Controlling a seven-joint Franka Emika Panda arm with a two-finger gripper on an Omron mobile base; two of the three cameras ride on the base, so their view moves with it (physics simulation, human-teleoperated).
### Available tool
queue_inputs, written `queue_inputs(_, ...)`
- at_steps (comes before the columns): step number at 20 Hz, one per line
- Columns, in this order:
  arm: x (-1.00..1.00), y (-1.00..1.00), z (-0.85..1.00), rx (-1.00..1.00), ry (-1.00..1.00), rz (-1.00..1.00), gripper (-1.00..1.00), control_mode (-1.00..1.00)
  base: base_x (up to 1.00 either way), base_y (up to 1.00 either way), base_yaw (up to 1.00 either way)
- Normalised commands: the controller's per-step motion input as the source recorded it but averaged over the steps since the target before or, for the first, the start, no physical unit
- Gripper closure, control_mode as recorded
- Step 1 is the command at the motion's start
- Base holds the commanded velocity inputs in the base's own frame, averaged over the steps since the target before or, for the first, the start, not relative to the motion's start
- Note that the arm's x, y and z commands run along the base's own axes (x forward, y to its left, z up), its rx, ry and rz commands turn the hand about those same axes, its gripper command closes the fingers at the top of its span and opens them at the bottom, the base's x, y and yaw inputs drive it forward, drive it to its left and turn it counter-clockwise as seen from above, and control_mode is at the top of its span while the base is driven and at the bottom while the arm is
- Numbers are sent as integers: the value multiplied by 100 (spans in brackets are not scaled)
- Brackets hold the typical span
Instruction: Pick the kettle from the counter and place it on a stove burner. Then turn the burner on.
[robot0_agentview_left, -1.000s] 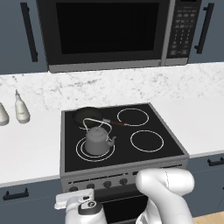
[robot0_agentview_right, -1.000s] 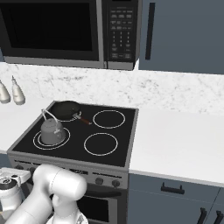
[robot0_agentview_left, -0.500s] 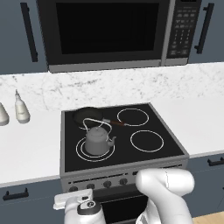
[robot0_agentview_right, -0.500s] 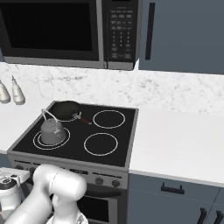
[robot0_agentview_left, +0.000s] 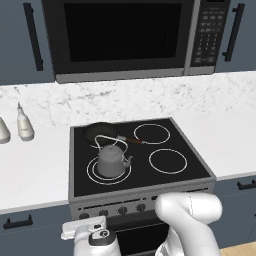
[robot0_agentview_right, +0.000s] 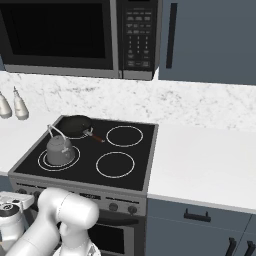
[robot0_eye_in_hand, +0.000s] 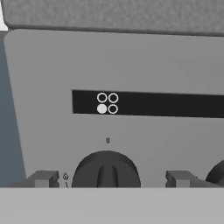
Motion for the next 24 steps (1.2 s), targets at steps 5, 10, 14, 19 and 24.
queue_inputs(5, 0, 0, 0, 0, 0, 0, 100, -100, 0, 0, 0)
queue_inputs(10, 0, 0, 0, 0, 0, 0, 100, -100, 0, 0, 0)
queue_inputs(14, 0, 0, 0, -1, 0, 0, 100, -100, 0, 0, 0)
queue_inputs(19, 0, 0, 0, -8, 6, 0, 100, -100, 0, 0, 0)
queue_inputs(24, -3, -2, 0, -13, 6, 0, 100, -100, 0, 0, 0)
